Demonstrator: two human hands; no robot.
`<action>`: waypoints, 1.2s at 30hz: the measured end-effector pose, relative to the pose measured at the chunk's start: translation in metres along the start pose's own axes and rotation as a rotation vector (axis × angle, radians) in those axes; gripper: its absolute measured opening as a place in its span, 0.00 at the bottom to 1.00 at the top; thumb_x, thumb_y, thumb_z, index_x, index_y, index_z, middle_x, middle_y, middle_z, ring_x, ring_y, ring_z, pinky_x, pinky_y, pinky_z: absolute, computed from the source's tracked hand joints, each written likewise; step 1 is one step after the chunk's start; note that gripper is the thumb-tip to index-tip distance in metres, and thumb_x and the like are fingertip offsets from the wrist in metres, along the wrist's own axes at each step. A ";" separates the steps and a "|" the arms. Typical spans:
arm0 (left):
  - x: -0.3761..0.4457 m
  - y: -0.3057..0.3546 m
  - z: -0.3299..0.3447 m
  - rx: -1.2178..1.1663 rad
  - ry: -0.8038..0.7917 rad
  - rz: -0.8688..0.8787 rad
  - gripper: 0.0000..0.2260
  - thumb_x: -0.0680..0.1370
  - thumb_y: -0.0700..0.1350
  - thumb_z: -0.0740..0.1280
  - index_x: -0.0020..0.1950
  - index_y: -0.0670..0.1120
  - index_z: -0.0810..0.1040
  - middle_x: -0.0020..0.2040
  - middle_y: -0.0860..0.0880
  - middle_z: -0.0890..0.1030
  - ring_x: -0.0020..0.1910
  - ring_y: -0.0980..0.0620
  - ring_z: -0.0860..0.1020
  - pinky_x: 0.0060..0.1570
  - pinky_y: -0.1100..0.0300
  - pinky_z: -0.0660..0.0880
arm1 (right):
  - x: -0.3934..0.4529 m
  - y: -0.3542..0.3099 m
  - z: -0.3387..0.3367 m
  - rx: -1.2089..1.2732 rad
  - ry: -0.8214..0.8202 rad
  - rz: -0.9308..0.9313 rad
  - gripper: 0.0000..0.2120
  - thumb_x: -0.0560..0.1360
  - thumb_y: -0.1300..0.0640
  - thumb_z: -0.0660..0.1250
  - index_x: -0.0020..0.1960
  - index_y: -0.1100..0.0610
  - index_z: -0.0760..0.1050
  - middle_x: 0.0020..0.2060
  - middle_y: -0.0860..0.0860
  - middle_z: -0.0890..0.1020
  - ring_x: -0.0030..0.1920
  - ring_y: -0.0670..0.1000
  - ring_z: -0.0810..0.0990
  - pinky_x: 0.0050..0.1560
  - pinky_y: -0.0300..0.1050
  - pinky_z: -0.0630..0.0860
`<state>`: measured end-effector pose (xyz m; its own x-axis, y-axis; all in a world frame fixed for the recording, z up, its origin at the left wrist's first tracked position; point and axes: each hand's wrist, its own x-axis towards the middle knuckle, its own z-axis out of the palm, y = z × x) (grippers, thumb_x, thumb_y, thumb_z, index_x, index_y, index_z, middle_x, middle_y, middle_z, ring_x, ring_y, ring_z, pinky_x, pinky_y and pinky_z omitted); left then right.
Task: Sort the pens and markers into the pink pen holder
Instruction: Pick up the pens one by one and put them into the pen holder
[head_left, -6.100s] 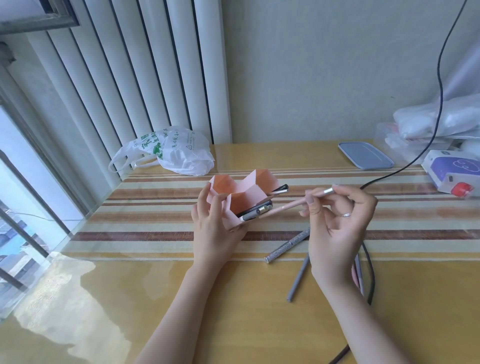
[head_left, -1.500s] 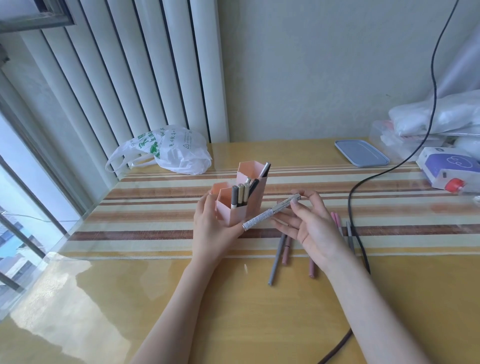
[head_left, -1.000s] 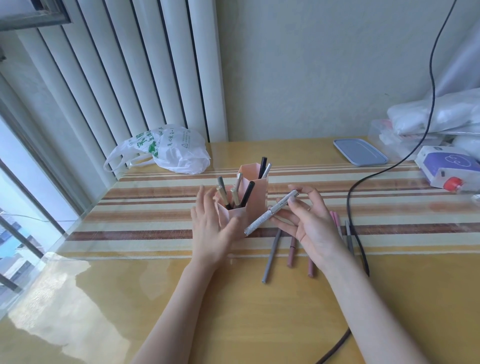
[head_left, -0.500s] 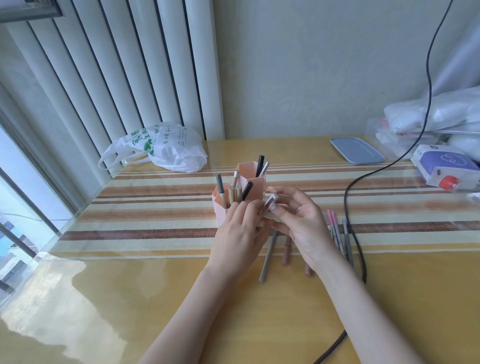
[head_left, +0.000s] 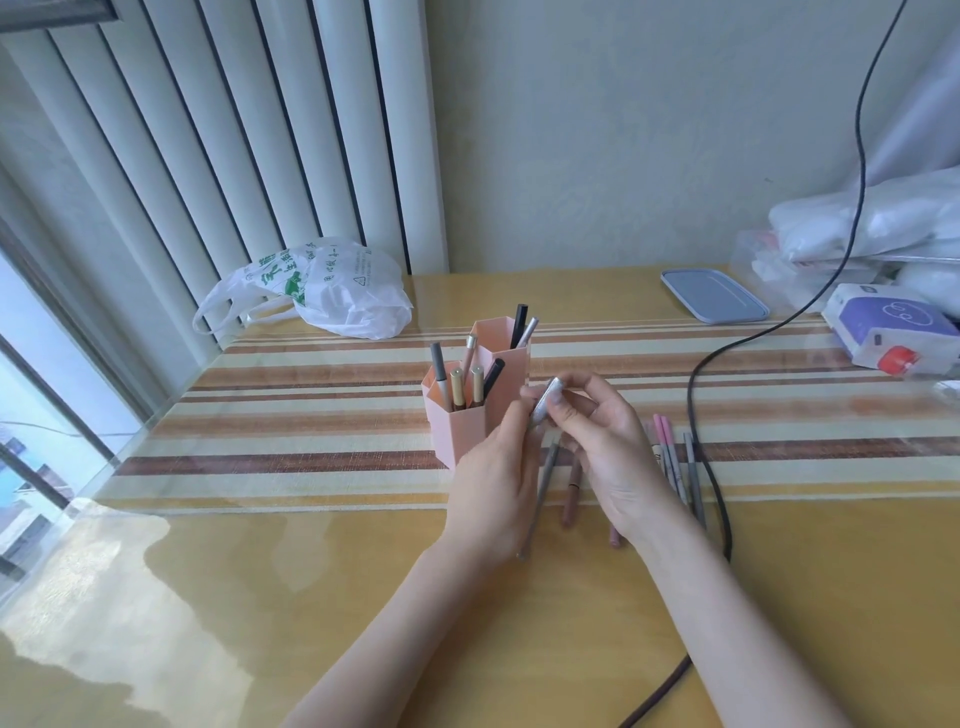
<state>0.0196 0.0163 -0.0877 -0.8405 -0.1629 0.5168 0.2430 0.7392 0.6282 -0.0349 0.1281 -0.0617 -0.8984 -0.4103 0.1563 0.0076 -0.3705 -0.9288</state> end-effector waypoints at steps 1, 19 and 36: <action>0.001 0.001 -0.001 -0.038 -0.002 -0.024 0.07 0.81 0.49 0.53 0.57 0.52 0.68 0.40 0.48 0.77 0.38 0.44 0.75 0.36 0.48 0.74 | -0.001 -0.001 0.000 0.019 0.004 0.002 0.09 0.71 0.56 0.68 0.49 0.57 0.73 0.48 0.55 0.85 0.41 0.46 0.82 0.36 0.34 0.73; 0.002 -0.002 -0.010 -0.561 -0.152 -0.295 0.09 0.70 0.49 0.52 0.47 0.58 0.67 0.31 0.40 0.71 0.25 0.53 0.64 0.30 0.61 0.63 | 0.000 0.002 -0.002 -0.145 -0.010 -0.054 0.08 0.77 0.63 0.65 0.53 0.54 0.72 0.46 0.57 0.85 0.47 0.51 0.84 0.39 0.35 0.76; 0.002 -0.003 -0.016 -0.503 0.034 -0.291 0.18 0.68 0.42 0.52 0.55 0.53 0.70 0.26 0.44 0.75 0.20 0.54 0.66 0.22 0.64 0.62 | 0.001 0.020 0.005 -0.320 0.006 -0.134 0.12 0.75 0.64 0.68 0.44 0.63 0.64 0.44 0.63 0.84 0.39 0.62 0.84 0.42 0.65 0.80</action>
<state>0.0251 0.0035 -0.0796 -0.8934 -0.3394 0.2944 0.2115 0.2606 0.9420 -0.0331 0.1160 -0.0788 -0.8845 -0.3708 0.2830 -0.2479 -0.1401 -0.9586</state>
